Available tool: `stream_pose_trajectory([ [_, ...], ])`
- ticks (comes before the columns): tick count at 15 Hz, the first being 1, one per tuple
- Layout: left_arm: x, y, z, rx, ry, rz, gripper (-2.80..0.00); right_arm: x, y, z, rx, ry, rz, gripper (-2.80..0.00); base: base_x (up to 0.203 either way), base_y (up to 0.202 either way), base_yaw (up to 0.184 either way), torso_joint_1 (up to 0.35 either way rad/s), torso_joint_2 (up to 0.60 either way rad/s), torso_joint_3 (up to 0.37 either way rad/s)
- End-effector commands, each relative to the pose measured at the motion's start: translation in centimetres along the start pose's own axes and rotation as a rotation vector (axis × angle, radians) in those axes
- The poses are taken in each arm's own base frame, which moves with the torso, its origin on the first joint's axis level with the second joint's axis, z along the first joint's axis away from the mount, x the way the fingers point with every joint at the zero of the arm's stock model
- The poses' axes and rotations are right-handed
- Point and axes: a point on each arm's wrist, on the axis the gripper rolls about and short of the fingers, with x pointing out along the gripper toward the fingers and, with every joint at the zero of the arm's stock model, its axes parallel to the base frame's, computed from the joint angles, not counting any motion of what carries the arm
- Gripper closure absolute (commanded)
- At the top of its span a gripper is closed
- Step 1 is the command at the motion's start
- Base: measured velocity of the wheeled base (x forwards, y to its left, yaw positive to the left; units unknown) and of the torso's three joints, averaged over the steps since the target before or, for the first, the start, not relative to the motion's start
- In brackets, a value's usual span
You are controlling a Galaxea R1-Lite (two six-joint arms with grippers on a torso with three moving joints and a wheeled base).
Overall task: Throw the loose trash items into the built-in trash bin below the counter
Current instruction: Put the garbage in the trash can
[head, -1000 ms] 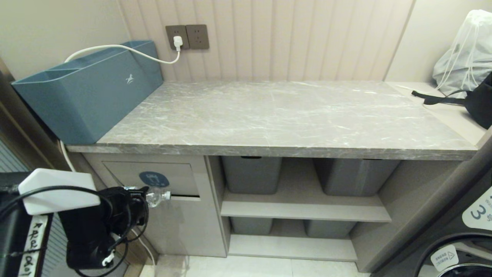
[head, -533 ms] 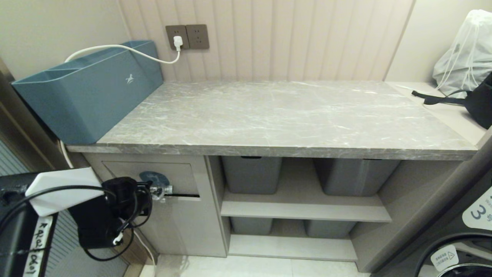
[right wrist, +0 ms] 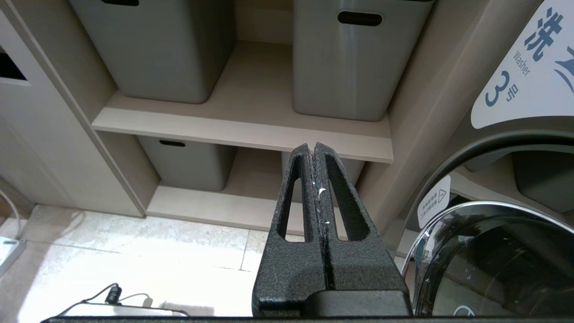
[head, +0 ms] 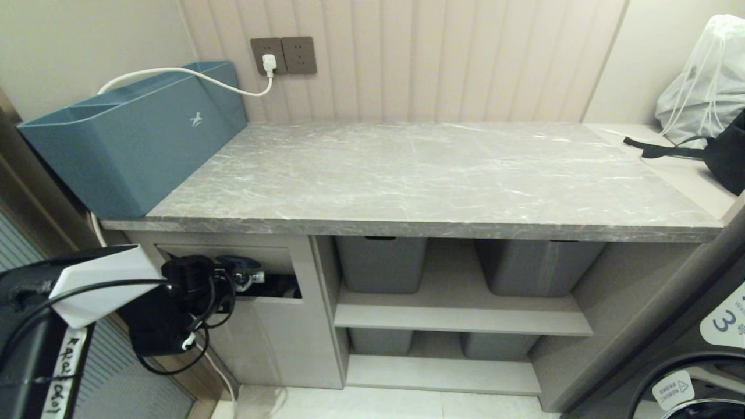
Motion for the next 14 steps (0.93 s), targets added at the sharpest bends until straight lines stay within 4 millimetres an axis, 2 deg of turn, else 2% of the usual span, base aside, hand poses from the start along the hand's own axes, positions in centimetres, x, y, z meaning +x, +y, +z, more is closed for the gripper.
stream_pose_trajectory([
  [1,0.2,0.0,0.0,-0.008,-0.002,-0.009,-0.95,0.0,0.0,0.0,-0.001,0.0,0.001,0.0,0.0,0.0,0.0,0.0,0.0,0.0],
  [2,0.3,0.1,0.0,-0.008,-0.002,-0.01,-2.8,0.0,0.0,0.0,0.0,0.0,0.001,0.0,0.0,0.0,0.0,0.0,0.0,0.0],
  [6,0.7,0.3,-0.1,-0.006,0.0,0.006,-2.8,0.0,0.0,0.0,0.002,0.0,0.001,0.0,0.0,0.0,0.0,0.0,0.0,0.0],
  [14,2.0,-1.2,0.0,-0.018,0.004,0.009,-2.8,0.0,0.0,0.0,0.002,0.0,0.002,0.0,0.0,0.0,0.0,0.0,0.0,0.0],
])
